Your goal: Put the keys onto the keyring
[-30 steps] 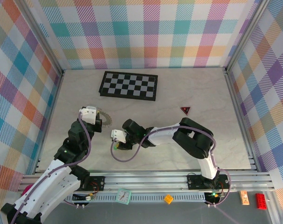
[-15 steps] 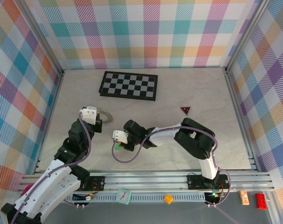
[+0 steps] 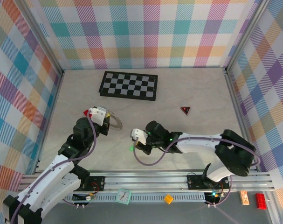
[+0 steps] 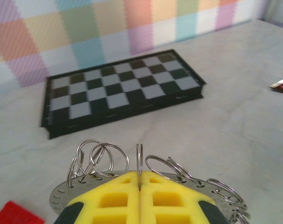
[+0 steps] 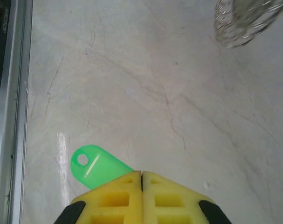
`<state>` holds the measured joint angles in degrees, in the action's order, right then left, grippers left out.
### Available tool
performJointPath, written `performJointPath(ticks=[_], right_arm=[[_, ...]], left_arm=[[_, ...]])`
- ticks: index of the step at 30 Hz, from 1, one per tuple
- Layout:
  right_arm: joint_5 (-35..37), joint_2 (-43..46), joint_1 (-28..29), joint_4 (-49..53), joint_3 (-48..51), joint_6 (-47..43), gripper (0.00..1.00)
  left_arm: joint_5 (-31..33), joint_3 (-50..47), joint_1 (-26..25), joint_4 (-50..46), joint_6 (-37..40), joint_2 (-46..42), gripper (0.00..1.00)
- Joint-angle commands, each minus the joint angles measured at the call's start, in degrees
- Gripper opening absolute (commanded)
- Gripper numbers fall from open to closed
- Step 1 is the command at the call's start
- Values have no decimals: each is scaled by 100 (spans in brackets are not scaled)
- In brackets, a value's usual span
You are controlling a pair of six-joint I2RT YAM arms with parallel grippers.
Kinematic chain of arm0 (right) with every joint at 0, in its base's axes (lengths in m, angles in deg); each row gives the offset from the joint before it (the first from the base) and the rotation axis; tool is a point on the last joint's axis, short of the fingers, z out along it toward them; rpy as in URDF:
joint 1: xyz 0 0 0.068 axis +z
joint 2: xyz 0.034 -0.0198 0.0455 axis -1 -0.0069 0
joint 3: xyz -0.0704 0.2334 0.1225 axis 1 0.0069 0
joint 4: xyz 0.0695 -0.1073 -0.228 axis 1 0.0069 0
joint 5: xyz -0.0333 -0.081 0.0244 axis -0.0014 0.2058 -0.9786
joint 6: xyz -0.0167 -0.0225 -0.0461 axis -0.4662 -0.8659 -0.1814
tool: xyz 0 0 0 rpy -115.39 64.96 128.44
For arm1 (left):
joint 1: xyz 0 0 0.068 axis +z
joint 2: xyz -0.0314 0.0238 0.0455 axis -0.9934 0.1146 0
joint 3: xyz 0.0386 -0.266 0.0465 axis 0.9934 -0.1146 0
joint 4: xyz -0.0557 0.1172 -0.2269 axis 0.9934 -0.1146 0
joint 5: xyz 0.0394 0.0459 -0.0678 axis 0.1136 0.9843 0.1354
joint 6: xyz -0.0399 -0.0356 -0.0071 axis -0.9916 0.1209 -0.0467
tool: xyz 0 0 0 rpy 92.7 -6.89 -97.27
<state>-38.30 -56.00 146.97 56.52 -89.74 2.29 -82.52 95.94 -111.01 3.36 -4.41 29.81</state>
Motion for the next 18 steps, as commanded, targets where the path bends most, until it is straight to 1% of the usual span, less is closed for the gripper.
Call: performJointPath(ticks=[1,3,4,5,6,8,13,18], right_arm=[[55,446,-151,205,281,170,0],[608,617,-157,495,364,-84,0],[1078,640,-158,672,352,-143,0],[1373,612,-157,889,302,-232,0],[1519,574,-158,1025,259,-207,0],[1359,471,-163,1200,161,-125,0],[1317,34,-155,1653,-155,388,0],[1249,-197,-159,1692,-182,884,0]], left_arm=[[-1023,136,39,468,104,206,0],[-1336,167,22,529,105,366,0],[-1487,174,9,568,112,452,0],[-1620,183,-17,615,122,542,0],[-1713,192,-47,640,143,615,0],[-1877,235,-142,654,228,804,0],[-2085,326,-303,652,387,1159,0],[-2320,352,-356,659,495,1332,0]])
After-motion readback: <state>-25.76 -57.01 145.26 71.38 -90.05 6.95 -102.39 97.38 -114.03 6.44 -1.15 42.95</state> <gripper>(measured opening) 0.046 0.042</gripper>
